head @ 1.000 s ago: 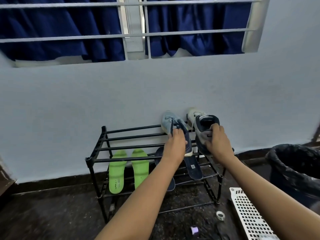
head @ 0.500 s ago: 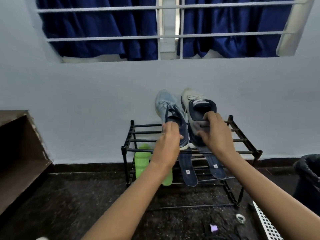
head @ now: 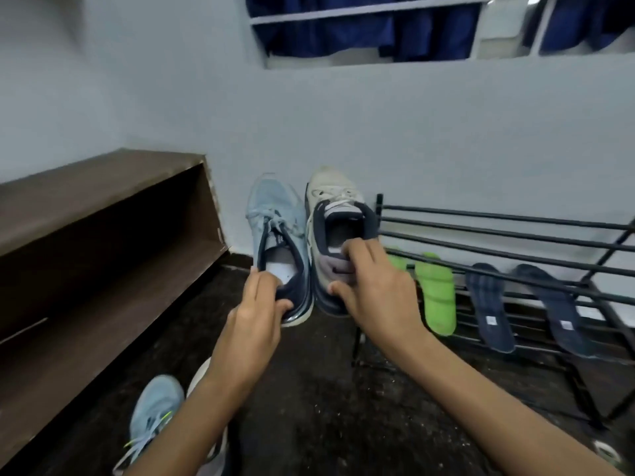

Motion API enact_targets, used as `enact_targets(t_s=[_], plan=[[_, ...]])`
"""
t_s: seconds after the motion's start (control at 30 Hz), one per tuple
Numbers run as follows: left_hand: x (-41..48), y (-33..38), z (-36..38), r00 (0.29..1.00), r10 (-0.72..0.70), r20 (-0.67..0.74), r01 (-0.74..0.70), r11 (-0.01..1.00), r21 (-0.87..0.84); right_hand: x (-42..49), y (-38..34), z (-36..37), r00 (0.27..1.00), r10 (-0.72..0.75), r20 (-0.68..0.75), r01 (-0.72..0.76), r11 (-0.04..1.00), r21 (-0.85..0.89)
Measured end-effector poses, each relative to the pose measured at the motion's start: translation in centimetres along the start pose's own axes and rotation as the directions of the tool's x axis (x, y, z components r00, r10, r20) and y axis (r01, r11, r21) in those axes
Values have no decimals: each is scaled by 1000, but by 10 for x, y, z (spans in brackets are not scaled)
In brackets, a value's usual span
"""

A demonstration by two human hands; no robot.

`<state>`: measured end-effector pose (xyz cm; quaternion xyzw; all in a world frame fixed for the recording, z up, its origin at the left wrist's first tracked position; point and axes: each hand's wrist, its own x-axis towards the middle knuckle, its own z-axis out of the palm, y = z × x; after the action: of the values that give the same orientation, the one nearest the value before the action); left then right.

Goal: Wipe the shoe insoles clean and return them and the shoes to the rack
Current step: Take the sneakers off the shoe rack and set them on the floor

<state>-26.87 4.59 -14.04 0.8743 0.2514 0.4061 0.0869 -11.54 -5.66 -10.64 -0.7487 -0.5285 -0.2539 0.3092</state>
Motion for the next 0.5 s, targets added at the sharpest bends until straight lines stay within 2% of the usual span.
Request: enact_targets(t_s=[0.17, 0.27, 0.37, 0.5], plan=[[-74, -47, 15, 994, -107, 33, 106, 994, 42, -48, -32, 64, 986, -14, 165, 10, 1000, 27], [-117, -66, 35, 967, -219, 128, 216, 976, 39, -82, -37, 98, 965, 20, 260, -24, 1000, 13], [-152, -84, 59, 937, -255, 241, 249, 967, 55, -111, -34, 126, 927, 36, 373, -50, 998, 27], [-182, -101, 85, 859, -361, 363, 343, 932, 115, -146, -30, 158, 889, 67, 453, -99, 994, 47]])
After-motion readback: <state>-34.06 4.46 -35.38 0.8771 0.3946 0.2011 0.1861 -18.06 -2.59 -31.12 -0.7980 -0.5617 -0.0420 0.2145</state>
